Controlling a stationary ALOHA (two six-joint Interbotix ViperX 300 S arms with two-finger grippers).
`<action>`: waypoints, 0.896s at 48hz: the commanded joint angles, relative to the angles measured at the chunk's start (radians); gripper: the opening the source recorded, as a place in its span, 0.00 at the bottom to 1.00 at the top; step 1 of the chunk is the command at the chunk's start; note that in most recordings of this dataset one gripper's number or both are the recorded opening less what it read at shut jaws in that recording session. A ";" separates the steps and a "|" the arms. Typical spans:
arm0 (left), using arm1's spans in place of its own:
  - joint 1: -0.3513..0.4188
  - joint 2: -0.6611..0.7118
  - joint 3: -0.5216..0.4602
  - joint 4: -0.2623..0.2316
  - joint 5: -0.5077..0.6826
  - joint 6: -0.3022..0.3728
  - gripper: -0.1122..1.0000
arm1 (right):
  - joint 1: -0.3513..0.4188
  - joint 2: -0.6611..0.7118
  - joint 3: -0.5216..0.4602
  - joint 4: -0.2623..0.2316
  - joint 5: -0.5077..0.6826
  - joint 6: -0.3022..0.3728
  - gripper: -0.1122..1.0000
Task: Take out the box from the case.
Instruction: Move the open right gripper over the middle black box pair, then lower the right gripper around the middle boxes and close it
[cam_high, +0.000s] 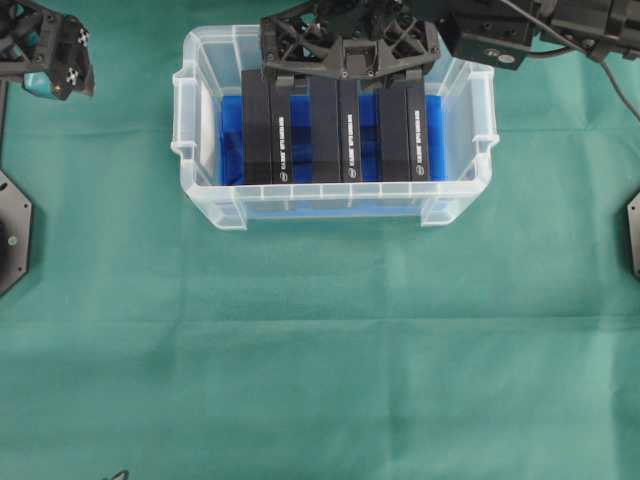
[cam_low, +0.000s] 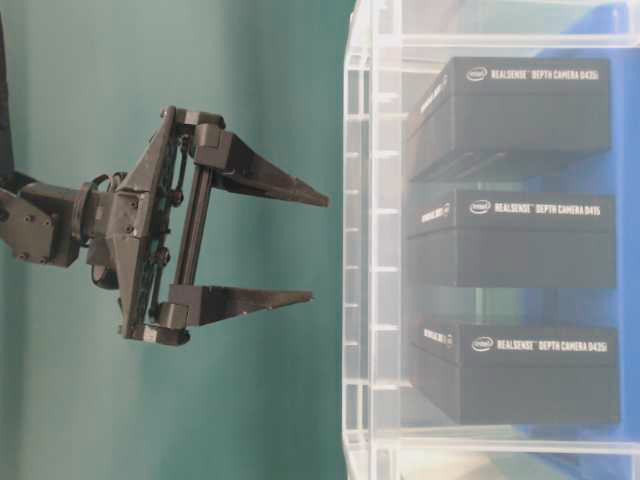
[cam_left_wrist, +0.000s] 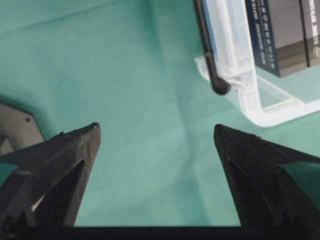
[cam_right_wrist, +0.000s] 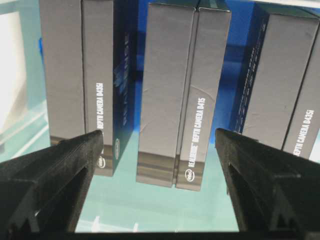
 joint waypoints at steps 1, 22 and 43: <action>0.005 -0.005 -0.015 0.000 -0.003 0.000 0.97 | 0.003 -0.018 -0.025 0.003 -0.002 -0.002 0.92; 0.005 -0.005 -0.017 0.000 -0.003 0.000 0.97 | 0.003 -0.017 -0.025 0.009 -0.005 -0.006 0.92; 0.005 -0.006 -0.015 0.000 -0.005 0.000 0.97 | 0.003 0.020 -0.023 0.025 -0.006 -0.037 0.93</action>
